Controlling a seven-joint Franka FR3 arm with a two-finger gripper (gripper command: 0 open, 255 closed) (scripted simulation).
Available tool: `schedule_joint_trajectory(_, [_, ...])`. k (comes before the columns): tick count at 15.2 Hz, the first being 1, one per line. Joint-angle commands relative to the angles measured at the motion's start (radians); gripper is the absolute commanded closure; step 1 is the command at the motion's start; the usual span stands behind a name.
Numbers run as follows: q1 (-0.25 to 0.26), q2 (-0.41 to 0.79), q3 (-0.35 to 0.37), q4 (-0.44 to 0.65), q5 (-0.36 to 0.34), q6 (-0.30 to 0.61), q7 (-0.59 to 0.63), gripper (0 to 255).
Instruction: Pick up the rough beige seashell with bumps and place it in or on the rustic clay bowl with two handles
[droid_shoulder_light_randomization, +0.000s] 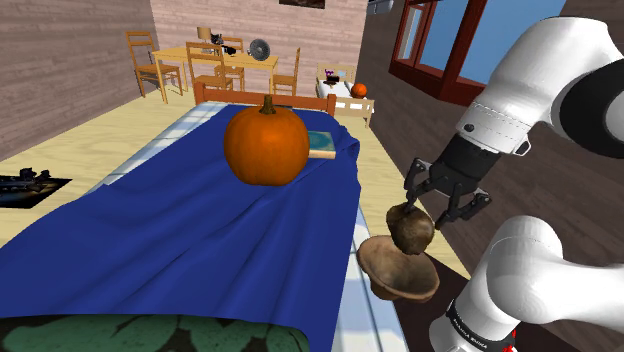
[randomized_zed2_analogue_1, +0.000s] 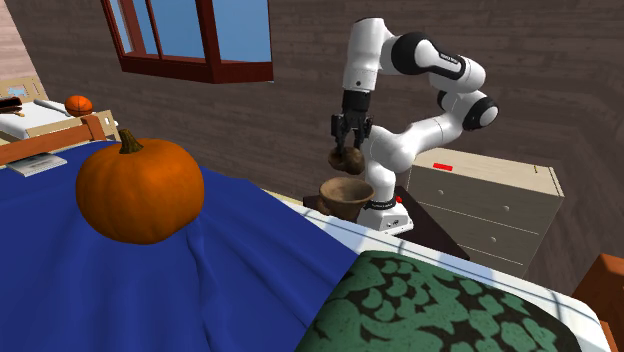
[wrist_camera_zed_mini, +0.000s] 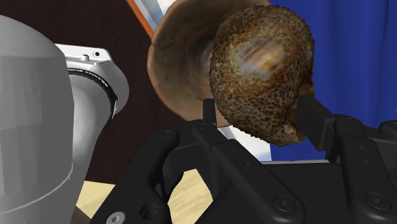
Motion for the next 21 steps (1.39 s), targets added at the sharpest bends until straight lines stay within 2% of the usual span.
schedule_joint_trajectory(1, [0.002,-0.017,0.003,-0.031,0.004,0.015,-0.004,255])
schedule_joint_trajectory(9, [0.018,-0.088,0.029,-0.157,0.028,0.069,-0.010,255])
schedule_joint_trajectory(17, [0.019,-0.092,0.031,-0.165,0.030,0.072,-0.011,255])
schedule_joint_trajectory(18, [0.019,-0.092,0.031,-0.165,0.030,0.072,-0.010,0])
schedule_joint_trajectory(21, [0.019,-0.092,0.031,-0.165,0.030,0.072,-0.011,0])
